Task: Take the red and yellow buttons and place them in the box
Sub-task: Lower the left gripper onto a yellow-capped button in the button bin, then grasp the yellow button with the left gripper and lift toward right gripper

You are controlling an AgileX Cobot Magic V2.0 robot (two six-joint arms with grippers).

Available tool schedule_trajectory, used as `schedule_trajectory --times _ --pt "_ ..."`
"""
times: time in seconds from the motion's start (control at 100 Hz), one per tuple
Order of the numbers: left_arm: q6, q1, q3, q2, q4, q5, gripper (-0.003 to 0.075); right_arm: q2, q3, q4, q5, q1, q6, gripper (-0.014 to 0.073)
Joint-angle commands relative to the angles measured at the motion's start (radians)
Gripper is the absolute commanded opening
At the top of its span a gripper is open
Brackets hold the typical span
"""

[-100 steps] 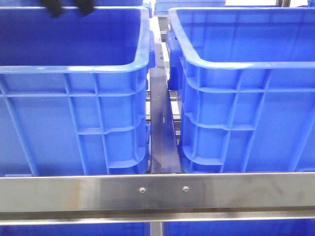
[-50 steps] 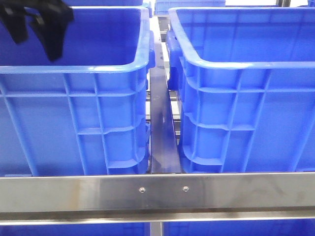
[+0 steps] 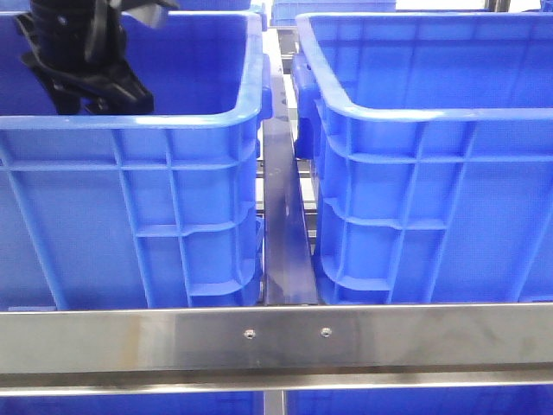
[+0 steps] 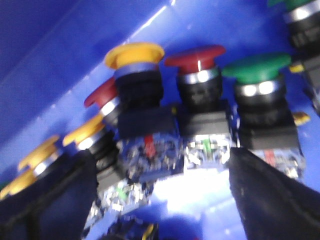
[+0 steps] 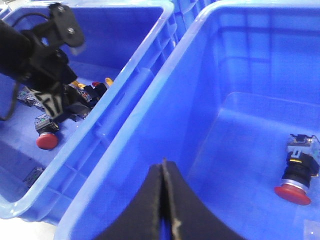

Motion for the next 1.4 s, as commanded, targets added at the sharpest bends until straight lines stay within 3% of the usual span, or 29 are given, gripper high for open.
schedule_trajectory --times 0.0,0.47,0.66,0.95,1.18,1.39 --pt "-0.014 -0.008 -0.031 -0.03 0.044 -0.046 0.051 -0.021 -0.025 0.03 -0.002 -0.007 -0.009 -0.0069" --pt "-0.014 -0.008 -0.031 0.012 0.095 -0.078 0.0491 -0.021 -0.025 0.03 -0.001 -0.007 -0.009 -0.0069" --pt "-0.014 -0.008 -0.031 0.014 0.099 -0.074 0.0382 -0.021 -0.025 0.03 -0.001 -0.007 -0.009 -0.0069" --pt "-0.016 0.002 -0.031 0.014 0.101 -0.062 0.015 -0.021 -0.025 0.03 0.0 -0.007 -0.009 -0.0069" --pt "-0.058 -0.003 -0.031 -0.042 0.08 -0.065 0.0146 -0.021 -0.025 0.03 -0.002 -0.007 -0.009 -0.0069" --pt "-0.056 -0.013 -0.031 -0.178 -0.11 -0.081 0.0146 -0.021 -0.025 0.03 -0.009 -0.007 -0.009 -0.0069"
